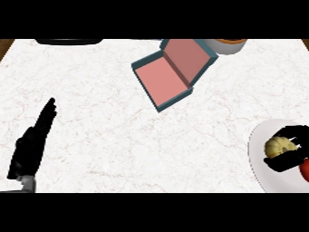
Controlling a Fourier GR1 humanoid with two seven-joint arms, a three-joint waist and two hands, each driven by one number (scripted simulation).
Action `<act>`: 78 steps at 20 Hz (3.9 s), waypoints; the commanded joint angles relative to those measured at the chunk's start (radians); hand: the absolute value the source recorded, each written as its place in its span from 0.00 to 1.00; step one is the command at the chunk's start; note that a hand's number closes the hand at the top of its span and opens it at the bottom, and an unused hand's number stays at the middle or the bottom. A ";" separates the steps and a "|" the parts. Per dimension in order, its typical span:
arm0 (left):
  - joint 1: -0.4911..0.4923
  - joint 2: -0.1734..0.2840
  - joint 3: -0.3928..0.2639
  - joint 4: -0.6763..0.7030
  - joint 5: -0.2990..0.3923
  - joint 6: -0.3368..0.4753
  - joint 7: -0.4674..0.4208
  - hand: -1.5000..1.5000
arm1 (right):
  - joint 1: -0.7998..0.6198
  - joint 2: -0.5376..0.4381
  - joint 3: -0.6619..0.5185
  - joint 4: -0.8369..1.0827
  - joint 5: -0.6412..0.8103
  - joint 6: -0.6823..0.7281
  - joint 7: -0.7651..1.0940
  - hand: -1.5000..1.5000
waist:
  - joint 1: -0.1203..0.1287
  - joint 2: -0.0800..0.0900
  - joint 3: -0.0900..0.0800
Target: Pick the squash from the plate and place it in the cardboard box
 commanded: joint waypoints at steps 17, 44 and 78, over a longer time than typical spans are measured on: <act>0.026 -0.009 0.038 -0.007 0.000 -0.030 -0.025 0.50 | -0.268 -0.104 0.068 0.121 0.360 -0.191 -0.435 1.00 | -0.001 0.000 0.001; -0.024 -0.032 0.045 0.062 -0.056 -0.032 -0.067 0.50 | -0.947 0.231 0.018 0.313 0.164 -0.149 -0.367 1.00 | 0.017 0.004 0.000; -0.050 -0.059 0.037 0.020 -0.051 -0.061 0.004 0.50 | -1.183 0.355 -0.436 1.084 -0.070 -0.713 -0.856 0.00 | 0.042 0.018 0.003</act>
